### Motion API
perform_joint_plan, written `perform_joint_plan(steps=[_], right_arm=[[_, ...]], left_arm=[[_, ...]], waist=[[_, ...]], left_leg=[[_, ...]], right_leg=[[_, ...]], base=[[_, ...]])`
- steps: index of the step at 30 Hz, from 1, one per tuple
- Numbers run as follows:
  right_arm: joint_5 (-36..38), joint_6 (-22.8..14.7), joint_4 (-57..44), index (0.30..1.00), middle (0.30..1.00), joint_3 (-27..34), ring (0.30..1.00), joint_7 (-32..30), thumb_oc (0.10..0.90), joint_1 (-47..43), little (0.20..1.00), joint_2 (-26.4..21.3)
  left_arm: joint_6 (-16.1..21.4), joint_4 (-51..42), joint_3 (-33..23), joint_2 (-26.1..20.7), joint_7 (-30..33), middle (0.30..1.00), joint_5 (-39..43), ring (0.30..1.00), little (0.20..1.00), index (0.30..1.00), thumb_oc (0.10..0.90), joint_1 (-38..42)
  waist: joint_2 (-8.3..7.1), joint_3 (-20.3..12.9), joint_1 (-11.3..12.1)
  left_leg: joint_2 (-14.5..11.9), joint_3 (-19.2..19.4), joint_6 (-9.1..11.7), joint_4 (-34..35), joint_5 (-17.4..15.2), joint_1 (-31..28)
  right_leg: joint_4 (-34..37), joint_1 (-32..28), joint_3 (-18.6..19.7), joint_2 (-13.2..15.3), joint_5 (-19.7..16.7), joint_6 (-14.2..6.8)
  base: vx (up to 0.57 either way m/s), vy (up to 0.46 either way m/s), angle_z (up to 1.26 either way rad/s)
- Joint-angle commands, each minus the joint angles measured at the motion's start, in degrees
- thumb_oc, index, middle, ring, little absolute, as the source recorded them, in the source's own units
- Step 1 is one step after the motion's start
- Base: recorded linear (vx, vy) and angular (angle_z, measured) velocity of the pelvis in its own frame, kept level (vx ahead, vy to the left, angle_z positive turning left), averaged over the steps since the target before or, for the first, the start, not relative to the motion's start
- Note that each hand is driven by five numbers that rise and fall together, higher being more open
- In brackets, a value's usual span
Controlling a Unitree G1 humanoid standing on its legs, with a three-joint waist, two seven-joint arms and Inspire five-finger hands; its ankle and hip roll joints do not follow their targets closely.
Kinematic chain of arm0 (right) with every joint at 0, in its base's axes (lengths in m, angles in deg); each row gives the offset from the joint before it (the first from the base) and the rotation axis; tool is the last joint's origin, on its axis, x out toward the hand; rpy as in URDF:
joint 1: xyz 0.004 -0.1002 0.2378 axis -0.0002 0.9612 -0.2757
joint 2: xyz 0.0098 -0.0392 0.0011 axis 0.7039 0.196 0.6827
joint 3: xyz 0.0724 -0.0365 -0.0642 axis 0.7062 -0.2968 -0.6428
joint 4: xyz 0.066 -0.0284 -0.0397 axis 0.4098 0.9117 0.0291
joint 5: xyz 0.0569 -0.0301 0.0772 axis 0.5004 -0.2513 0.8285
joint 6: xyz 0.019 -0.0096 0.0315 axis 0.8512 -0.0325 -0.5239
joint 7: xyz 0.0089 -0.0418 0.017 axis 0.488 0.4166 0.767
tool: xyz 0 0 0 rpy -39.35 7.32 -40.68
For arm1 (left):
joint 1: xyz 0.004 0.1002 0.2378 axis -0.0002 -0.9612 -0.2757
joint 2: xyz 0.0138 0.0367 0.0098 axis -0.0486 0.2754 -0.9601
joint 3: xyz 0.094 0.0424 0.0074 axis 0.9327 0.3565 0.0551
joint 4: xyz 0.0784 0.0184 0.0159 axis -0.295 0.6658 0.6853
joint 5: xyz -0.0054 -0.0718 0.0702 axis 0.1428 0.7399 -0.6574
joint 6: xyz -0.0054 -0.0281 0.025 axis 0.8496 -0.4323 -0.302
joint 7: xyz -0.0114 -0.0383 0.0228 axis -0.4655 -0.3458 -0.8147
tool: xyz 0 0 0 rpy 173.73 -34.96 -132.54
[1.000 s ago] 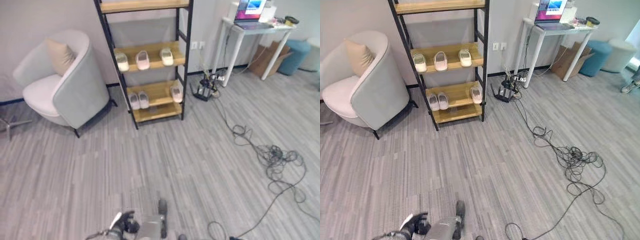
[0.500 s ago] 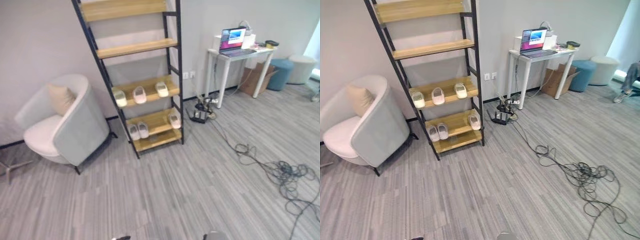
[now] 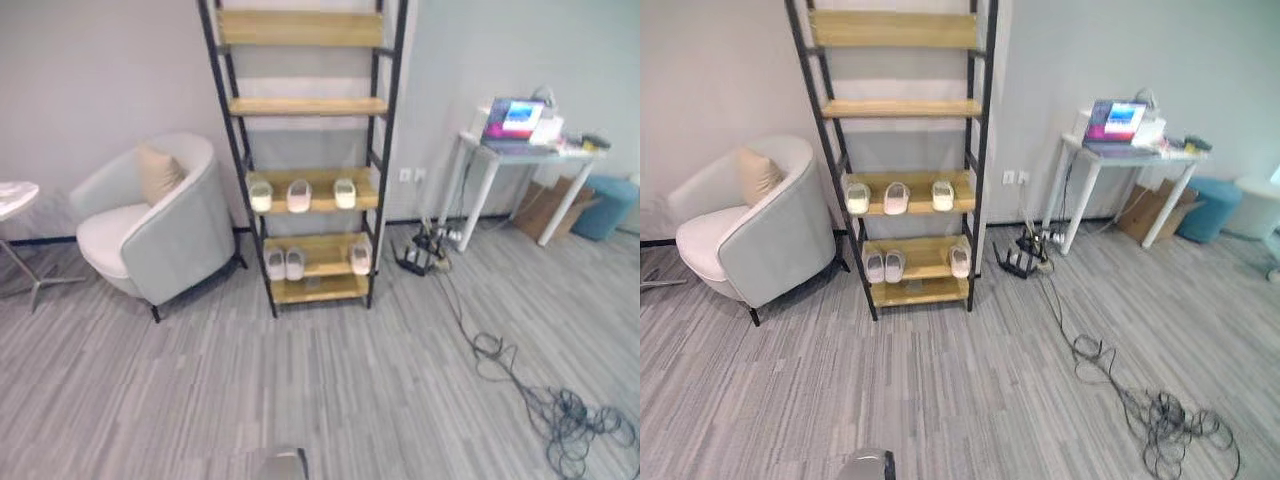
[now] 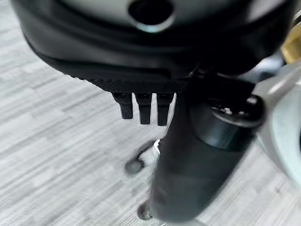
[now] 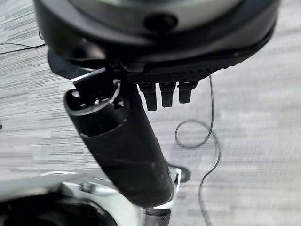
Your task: Arrange the slippers neatly on the shoe rack.
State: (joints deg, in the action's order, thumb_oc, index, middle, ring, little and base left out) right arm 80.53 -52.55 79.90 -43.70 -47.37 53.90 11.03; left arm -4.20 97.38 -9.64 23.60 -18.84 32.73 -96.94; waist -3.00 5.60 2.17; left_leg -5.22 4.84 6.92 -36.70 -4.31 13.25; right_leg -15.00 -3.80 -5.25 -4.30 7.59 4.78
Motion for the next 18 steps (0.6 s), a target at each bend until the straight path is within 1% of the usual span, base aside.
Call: perform_joint_plan(steps=[1,2,3,4,7,9,12,16,18], right_arm=[[4.69,-4.63,-0.67,0.900,0.900,3.27,0.900,-1.12,0.800,-7.00,0.900,-4.80],[3.10,-4.55,-2.04,0.900,0.900,3.20,0.900,-2.53,0.800,-5.86,0.900,-5.25],[2.42,-4.50,-3.45,0.900,0.900,3.07,0.900,-2.90,0.800,-4.88,0.900,-4.96],[1.41,-4.62,-4.72,0.900,0.900,2.63,0.900,-3.37,0.800,-3.55,0.900,-4.22],[0.57,-4.50,-5.36,0.900,0.900,1.25,0.900,-3.39,0.800,-3.50,0.900,-3.31],[0.57,-4.50,-5.35,0.900,0.900,1.24,0.900,-3.39,0.800,-3.51,0.900,-3.31],[0.82,-4.01,-4.22,0.900,0.900,0.96,0.900,-2.85,0.800,-3.88,0.900,-2.83],[1.41,-3.91,-3.63,0.900,0.900,0.95,0.900,-2.77,0.800,-4.41,0.900,-2.95],[1.73,-3.89,-3.15,0.900,0.900,1.37,0.900,-2.67,0.800,-4.12,0.900,-2.99]], left_arm=[[1.86,-2.67,0.29,-1.08,-0.55,0.900,2.54,0.900,0.900,0.900,0.800,2.47],[1.36,-5.21,1.40,-0.86,0.33,0.900,1.40,0.900,0.900,0.900,0.800,2.48],[1.01,-6.63,1.11,-0.90,1.29,0.900,1.20,0.900,0.900,0.900,0.800,2.40],[0.91,-6.96,0.71,-0.67,2.05,0.900,1.04,0.900,0.900,0.900,0.800,2.32],[-0.22,-4.31,-1.04,-0.03,2.70,0.900,3.46,0.900,0.900,0.900,0.800,5.78],[-0.21,-4.30,-1.05,-0.03,2.70,0.900,3.46,0.900,0.900,0.900,0.800,5.80],[-0.45,-3.04,-2.28,-0.07,2.78,0.900,5.97,0.900,0.900,0.900,0.800,8.84],[-0.51,-2.54,-2.10,0.22,2.92,0.900,6.33,0.900,0.900,0.900,0.800,9.49],[-0.54,-2.06,-2.07,0.48,2.75,0.900,5.96,0.900,0.900,0.900,0.800,9.30]], waist=[[2.82,2.06,1.00],[3.25,2.10,0.76],[3.61,2.68,0.91],[3.49,3.05,0.74],[3.82,4.20,-0.13],[3.82,4.17,-0.15],[3.90,5.15,-0.60],[4.15,6.26,-0.71],[4.23,6.08,-0.86]], left_leg=[[4.72,-3.45,-8.13,22.48,5.23,-11.11],[5.35,-5.62,-8.23,23.83,4.67,-10.71],[6.01,-7.24,-8.04,23.69,4.94,-10.11],[6.74,-8.45,-8.19,23.91,4.84,-9.49],[7.44,-9.31,-8.69,26.46,5.07,-8.45],[7.44,-9.33,-8.69,26.46,5.07,-8.40],[8.45,-9.71,-9.28,28.16,5.01,-7.74],[8.98,-9.73,-9.37,29.06,5.39,-6.93],[9.03,-9.69,-9.51,29.90,5.46,-7.16]], right_leg=[[4.56,-3.29,5.92,1.71,-1.22,-7.67],[3.74,-2.62,5.58,1.97,-0.55,-7.80],[1.91,-1.13,4.72,2.34,0.33,-7.94],[0.70,0.50,4.26,3.01,0.70,-8.13],[-0.11,4.53,4.48,3.79,0.39,-8.52],[-0.12,4.57,4.46,3.79,0.40,-8.52],[0.96,6.39,3.84,4.38,-0.07,-8.80],[1.37,7.84,3.56,4.67,-0.53,-9.05],[1.81,7.89,3.50,4.76,-0.77,-9.24]], base=[[0.01,0.142,-1.76],[-0.01,0.146,-0.69],[-0.01,0.192,0.16],[-0.02,0.138,0.91],[-0.08,0.125,0.03],[-0.03,0.061,-0.13],[-0.04,0.114,-0.02],[-0.06,0.042,0.00],[0.00,0.029,0.07]])
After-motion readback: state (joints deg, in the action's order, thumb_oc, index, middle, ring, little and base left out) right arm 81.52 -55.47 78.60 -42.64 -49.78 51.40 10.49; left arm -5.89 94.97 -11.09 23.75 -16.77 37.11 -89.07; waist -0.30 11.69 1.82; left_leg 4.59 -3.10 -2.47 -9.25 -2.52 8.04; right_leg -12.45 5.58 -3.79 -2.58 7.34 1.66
